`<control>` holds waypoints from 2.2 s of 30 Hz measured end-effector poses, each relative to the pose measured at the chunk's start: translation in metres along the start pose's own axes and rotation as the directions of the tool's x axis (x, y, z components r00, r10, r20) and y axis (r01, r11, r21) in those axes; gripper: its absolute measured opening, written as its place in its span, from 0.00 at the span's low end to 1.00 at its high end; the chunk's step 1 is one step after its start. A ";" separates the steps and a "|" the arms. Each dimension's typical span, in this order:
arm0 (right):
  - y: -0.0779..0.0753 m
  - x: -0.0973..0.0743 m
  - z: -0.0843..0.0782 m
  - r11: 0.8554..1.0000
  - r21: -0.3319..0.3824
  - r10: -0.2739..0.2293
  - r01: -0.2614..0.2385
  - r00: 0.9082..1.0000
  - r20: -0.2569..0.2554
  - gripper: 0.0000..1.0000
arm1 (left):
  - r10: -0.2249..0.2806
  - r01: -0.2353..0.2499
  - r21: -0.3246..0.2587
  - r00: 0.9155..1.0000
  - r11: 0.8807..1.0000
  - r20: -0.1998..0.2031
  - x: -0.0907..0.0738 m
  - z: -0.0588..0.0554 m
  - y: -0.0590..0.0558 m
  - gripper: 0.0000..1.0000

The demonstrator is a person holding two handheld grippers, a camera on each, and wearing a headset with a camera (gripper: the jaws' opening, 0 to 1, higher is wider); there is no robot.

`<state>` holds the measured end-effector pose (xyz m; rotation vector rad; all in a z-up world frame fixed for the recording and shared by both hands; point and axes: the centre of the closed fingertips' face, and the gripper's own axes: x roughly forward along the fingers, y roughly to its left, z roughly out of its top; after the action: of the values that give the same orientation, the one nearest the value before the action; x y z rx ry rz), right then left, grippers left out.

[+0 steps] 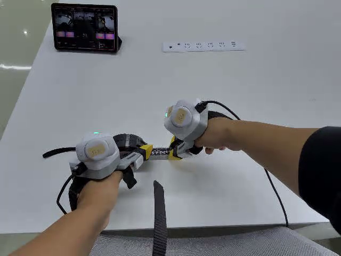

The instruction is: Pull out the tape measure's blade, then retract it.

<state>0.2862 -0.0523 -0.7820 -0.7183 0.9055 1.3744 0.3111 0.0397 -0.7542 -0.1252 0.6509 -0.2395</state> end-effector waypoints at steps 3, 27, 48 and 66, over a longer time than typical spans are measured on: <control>0.000 0.000 0.001 1.000 -0.010 -0.002 0.002 1.000 -0.004 0.10 | 0.000 0.000 0.000 1.000 1.000 0.000 0.000 0.000 0.000 0.62; 0.000 0.009 0.012 1.000 -0.017 -0.006 0.006 1.000 0.009 0.10 | -0.002 0.002 -0.006 1.000 1.000 -0.004 -0.002 0.001 -0.001 0.62; 0.002 0.014 0.022 1.000 -0.009 0.007 -0.007 1.000 0.028 0.10 | -0.008 0.008 -0.009 1.000 1.000 -0.004 -0.001 0.001 -0.001 0.62; 0.003 0.020 0.032 1.000 0.010 0.012 -0.013 0.998 0.062 0.10 | -0.007 0.007 -0.015 1.000 1.000 -0.005 0.001 0.000 0.001 0.62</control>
<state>0.2861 -0.0147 -0.7833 -0.6598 0.8691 1.3949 0.3122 0.0404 -0.7547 -0.1412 0.6577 -0.2421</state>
